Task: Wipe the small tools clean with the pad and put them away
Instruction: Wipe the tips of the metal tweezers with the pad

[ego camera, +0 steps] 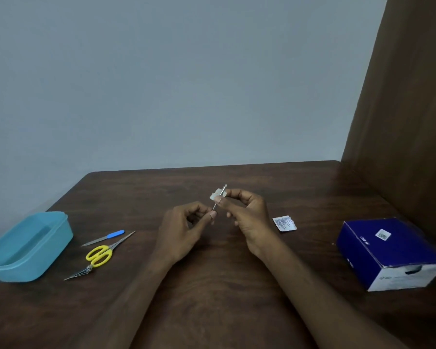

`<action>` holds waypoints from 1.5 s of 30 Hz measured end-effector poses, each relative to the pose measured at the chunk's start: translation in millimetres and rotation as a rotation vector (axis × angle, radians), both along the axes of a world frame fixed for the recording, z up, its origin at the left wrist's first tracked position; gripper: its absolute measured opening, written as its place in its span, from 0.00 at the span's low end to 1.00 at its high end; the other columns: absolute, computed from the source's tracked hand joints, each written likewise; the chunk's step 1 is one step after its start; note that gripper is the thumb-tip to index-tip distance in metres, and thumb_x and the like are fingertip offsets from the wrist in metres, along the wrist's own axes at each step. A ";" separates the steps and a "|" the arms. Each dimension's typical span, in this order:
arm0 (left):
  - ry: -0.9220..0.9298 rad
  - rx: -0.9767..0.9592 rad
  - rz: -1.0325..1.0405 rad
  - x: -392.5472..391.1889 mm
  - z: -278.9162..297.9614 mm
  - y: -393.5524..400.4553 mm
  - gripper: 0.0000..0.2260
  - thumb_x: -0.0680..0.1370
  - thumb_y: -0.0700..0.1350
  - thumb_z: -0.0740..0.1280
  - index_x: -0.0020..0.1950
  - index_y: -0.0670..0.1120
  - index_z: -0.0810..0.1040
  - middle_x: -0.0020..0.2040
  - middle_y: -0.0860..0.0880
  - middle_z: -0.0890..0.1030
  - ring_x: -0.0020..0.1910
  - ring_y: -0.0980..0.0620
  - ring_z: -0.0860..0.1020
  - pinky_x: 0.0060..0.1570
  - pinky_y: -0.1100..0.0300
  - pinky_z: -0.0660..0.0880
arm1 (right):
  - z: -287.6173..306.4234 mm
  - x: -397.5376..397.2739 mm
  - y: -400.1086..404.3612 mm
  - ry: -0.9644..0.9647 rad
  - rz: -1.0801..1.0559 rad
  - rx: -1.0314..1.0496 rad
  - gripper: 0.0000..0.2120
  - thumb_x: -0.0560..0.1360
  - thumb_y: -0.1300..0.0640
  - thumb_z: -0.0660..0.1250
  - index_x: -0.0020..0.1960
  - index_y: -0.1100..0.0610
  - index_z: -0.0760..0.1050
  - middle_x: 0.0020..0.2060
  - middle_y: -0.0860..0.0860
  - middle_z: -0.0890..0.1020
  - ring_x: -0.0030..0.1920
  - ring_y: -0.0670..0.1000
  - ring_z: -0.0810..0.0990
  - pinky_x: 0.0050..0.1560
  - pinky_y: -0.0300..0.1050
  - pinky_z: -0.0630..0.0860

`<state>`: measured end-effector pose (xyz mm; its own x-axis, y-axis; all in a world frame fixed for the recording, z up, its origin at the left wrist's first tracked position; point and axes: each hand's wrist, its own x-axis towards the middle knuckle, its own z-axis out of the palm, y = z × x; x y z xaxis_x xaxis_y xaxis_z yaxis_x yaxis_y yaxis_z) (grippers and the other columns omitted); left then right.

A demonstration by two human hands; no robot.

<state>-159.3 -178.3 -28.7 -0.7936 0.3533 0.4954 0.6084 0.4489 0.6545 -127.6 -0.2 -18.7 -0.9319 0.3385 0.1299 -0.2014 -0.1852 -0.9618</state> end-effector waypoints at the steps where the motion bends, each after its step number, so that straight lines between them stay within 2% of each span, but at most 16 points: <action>1: -0.010 -0.013 0.023 -1.2 -1.4 -0.4 0.07 0.81 0.54 0.74 0.44 0.55 0.85 0.42 0.59 0.87 0.41 0.55 0.85 0.43 0.47 0.82 | 0.5 -0.2 1.1 0.002 0.002 -0.028 0.09 0.71 0.60 0.82 0.50 0.60 0.87 0.46 0.49 0.89 0.30 0.40 0.75 0.29 0.32 0.69; 4: -0.068 -0.042 0.076 -3.4 -2.5 -0.4 0.12 0.78 0.65 0.69 0.46 0.59 0.86 0.42 0.61 0.87 0.41 0.58 0.85 0.44 0.47 0.83 | 0.9 -0.4 3.1 -0.015 0.010 -0.081 0.09 0.72 0.57 0.81 0.50 0.58 0.87 0.48 0.48 0.90 0.30 0.42 0.73 0.28 0.34 0.66; 6: -0.075 -0.045 0.090 -4.5 -2.4 -1.1 0.13 0.77 0.66 0.68 0.46 0.59 0.86 0.41 0.62 0.87 0.41 0.58 0.85 0.44 0.47 0.83 | 0.6 -1.8 4.4 -0.012 0.011 -0.113 0.10 0.74 0.55 0.80 0.54 0.58 0.88 0.52 0.48 0.90 0.30 0.43 0.71 0.28 0.36 0.64; 9: -0.056 -0.014 0.045 -3.8 -1.9 0.1 0.09 0.80 0.58 0.72 0.44 0.56 0.86 0.41 0.61 0.87 0.40 0.56 0.85 0.44 0.49 0.82 | 2.2 -2.4 6.2 -0.015 0.019 -0.147 0.09 0.77 0.55 0.77 0.55 0.57 0.88 0.53 0.48 0.89 0.29 0.43 0.71 0.30 0.38 0.61; 12: -0.029 0.018 0.005 -3.0 0.4 1.6 0.07 0.82 0.50 0.74 0.43 0.54 0.86 0.40 0.60 0.87 0.41 0.57 0.85 0.45 0.55 0.81 | 1.7 -3.2 6.1 -0.039 0.002 -0.210 0.06 0.78 0.55 0.76 0.53 0.54 0.86 0.50 0.47 0.89 0.28 0.43 0.72 0.29 0.38 0.62; 16: -0.038 0.050 -0.019 -2.8 1.1 1.8 0.07 0.82 0.48 0.74 0.45 0.52 0.87 0.41 0.60 0.87 0.43 0.57 0.85 0.47 0.59 0.80 | -0.2 -6.4 7.8 -0.030 -0.030 -0.261 0.05 0.78 0.56 0.76 0.54 0.53 0.84 0.47 0.46 0.87 0.28 0.44 0.72 0.27 0.37 0.62; 19: -0.052 0.057 -0.024 -3.2 0.6 1.5 0.07 0.82 0.49 0.73 0.45 0.52 0.87 0.41 0.60 0.87 0.44 0.56 0.85 0.47 0.57 0.81 | -1.2 -6.7 8.1 -0.014 -0.014 -0.186 0.04 0.78 0.57 0.76 0.53 0.53 0.85 0.44 0.44 0.87 0.28 0.43 0.72 0.27 0.36 0.63; 24: -0.033 0.049 -0.021 -2.5 0.7 0.6 0.09 0.82 0.49 0.73 0.43 0.53 0.85 0.40 0.59 0.86 0.40 0.54 0.84 0.45 0.53 0.79 | -6.0 -8.8 3.7 -0.018 -0.015 0.009 0.05 0.78 0.60 0.76 0.53 0.54 0.84 0.46 0.49 0.89 0.25 0.45 0.71 0.25 0.38 0.64; 28: -0.011 0.015 -0.019 -4.2 -3.5 -0.9 0.10 0.82 0.51 0.74 0.41 0.53 0.84 0.38 0.57 0.85 0.36 0.52 0.82 0.39 0.50 0.77 | -7.9 -10.6 6.8 -0.032 -0.076 0.030 0.02 0.78 0.58 0.76 0.51 0.55 0.85 0.40 0.49 0.87 0.25 0.45 0.72 0.24 0.39 0.63; 30: 0.002 -0.008 -0.034 -4.7 -5.9 -0.9 0.10 0.82 0.52 0.74 0.41 0.53 0.84 0.37 0.56 0.84 0.34 0.53 0.80 0.36 0.52 0.76 | -8.2 -11.7 9.5 -0.018 -0.077 0.004 0.03 0.79 0.56 0.75 0.51 0.55 0.85 0.37 0.48 0.85 0.25 0.44 0.71 0.24 0.38 0.63; 32: 0.011 -0.012 -0.043 -5.3 -4.8 -1.1 0.11 0.82 0.52 0.74 0.41 0.53 0.83 0.35 0.55 0.83 0.31 0.56 0.77 0.33 0.58 0.72 | -6.4 -12.2 10.0 -0.024 -0.052 0.008 0.05 0.78 0.55 0.77 0.51 0.56 0.85 0.37 0.48 0.85 0.25 0.44 0.71 0.25 0.38 0.63; 36: 0.002 -0.005 -0.040 -2.8 -1.7 -2.0 0.10 0.82 0.50 0.74 0.40 0.52 0.84 0.34 0.56 0.82 0.29 0.58 0.74 0.32 0.66 0.66 | -10.9 -14.3 10.1 -0.042 -0.023 0.065 0.05 0.78 0.58 0.77 0.53 0.56 0.85 0.40 0.50 0.87 0.25 0.45 0.72 0.24 0.39 0.63; 38: -0.002 0.020 -0.040 -2.4 -1.0 -1.1 0.10 0.82 0.48 0.75 0.40 0.52 0.84 0.33 0.57 0.82 0.29 0.59 0.74 0.32 0.67 0.65 | -12.9 -15.0 10.2 -0.051 -0.006 0.099 0.05 0.78 0.58 0.77 0.53 0.57 0.85 0.42 0.52 0.87 0.26 0.45 0.72 0.24 0.39 0.64; 41: -0.011 0.045 -0.018 -4.9 -2.3 -0.8 0.10 0.82 0.49 0.74 0.40 0.52 0.84 0.35 0.55 0.83 0.29 0.56 0.74 0.33 0.58 0.70 | -15.2 -13.3 9.1 -0.046 0.047 0.181 0.04 0.78 0.56 0.77 0.51 0.56 0.86 0.43 0.55 0.88 0.28 0.45 0.73 0.26 0.40 0.64; 45: -0.009 0.040 -0.006 -5.0 -2.7 -1.2 0.11 0.82 0.50 0.74 0.40 0.53 0.84 0.34 0.56 0.82 0.29 0.58 0.73 0.32 0.63 0.67 | -15.5 -12.1 10.4 -0.053 0.080 0.264 0.04 0.78 0.54 0.77 0.50 0.55 0.87 0.43 0.57 0.88 0.30 0.45 0.75 0.27 0.40 0.65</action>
<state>-164.3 -179.5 -31.4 -0.7960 0.3382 0.5020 0.6050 0.4182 0.6776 -139.8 10.2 -34.3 -0.9622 0.2243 0.1546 -0.1447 0.0601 -0.9876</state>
